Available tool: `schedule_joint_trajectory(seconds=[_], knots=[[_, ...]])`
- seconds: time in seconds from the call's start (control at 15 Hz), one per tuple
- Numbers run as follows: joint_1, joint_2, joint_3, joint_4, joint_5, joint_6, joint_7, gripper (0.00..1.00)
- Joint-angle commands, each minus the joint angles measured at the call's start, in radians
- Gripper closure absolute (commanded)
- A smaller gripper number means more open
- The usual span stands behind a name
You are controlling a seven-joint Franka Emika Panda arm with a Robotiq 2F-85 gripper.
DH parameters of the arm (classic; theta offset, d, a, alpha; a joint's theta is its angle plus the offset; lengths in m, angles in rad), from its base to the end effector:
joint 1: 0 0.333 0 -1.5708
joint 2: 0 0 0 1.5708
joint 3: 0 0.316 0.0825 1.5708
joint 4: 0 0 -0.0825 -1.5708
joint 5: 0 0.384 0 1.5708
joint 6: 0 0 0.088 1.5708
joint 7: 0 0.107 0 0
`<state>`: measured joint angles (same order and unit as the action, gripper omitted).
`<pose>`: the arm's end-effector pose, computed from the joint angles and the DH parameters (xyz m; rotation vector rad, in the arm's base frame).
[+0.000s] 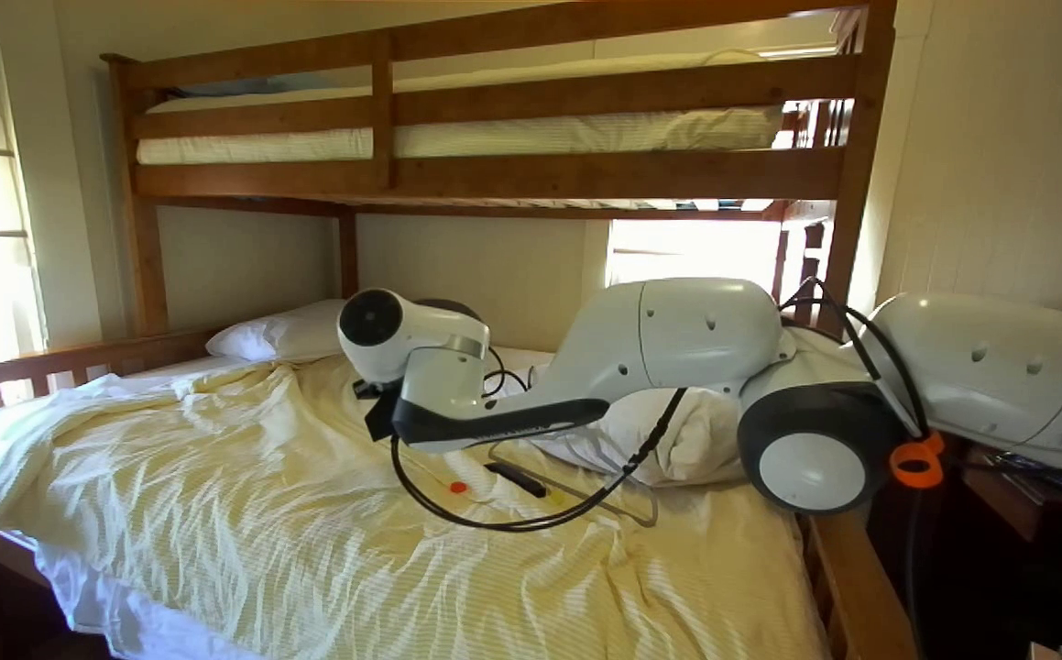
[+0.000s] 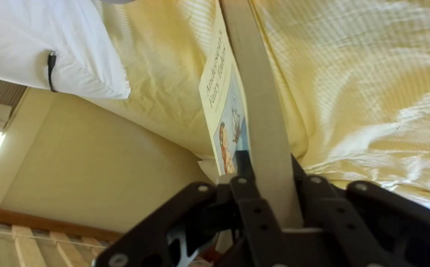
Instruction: Pick up the novel and place it on the bed frame
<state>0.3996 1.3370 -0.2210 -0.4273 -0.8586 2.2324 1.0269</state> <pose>0.8082 0.2597 0.2982 2.3369 -0.2648 1.2279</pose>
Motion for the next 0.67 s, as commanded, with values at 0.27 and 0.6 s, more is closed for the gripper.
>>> schedule_joint_trajectory(seconds=[0.27,0.6], knots=[[0.038,-0.106,-0.073,0.001,0.046,-0.354,-0.152,0.94],[0.061,-0.129,-0.086,-0.002,0.042,-0.643,-0.315,0.94]])
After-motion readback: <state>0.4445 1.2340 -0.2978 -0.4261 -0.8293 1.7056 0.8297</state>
